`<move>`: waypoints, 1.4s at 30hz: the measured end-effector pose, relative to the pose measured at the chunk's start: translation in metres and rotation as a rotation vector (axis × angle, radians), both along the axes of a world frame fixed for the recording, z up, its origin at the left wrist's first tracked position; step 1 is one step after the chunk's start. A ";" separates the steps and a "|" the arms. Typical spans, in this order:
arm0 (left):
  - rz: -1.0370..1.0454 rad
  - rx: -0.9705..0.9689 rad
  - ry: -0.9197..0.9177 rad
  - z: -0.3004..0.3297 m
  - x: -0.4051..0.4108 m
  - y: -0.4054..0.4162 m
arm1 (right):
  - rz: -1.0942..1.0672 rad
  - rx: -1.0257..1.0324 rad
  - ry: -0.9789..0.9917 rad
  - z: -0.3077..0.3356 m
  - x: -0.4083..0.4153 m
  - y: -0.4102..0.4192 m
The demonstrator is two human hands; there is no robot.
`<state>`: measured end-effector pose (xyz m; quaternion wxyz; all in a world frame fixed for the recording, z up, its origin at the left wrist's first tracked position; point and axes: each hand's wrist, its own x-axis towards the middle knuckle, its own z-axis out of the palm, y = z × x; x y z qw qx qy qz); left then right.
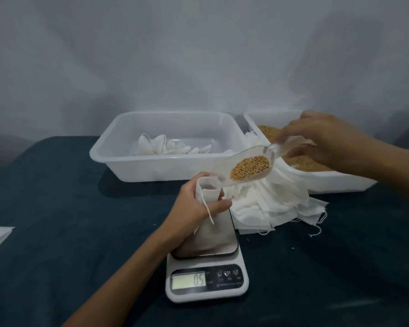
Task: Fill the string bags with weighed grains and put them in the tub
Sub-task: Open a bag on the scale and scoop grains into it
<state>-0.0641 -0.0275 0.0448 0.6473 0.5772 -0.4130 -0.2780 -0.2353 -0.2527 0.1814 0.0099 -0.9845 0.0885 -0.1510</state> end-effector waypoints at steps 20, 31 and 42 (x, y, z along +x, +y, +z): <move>-0.020 0.005 -0.004 -0.002 0.000 0.000 | 0.156 -0.485 -0.105 0.014 0.020 0.010; -0.013 0.007 0.002 -0.005 0.004 -0.001 | 0.175 -0.568 -0.157 0.013 0.023 0.008; 0.010 0.025 0.013 -0.007 0.006 -0.002 | 0.181 -0.576 -0.185 0.011 0.023 0.011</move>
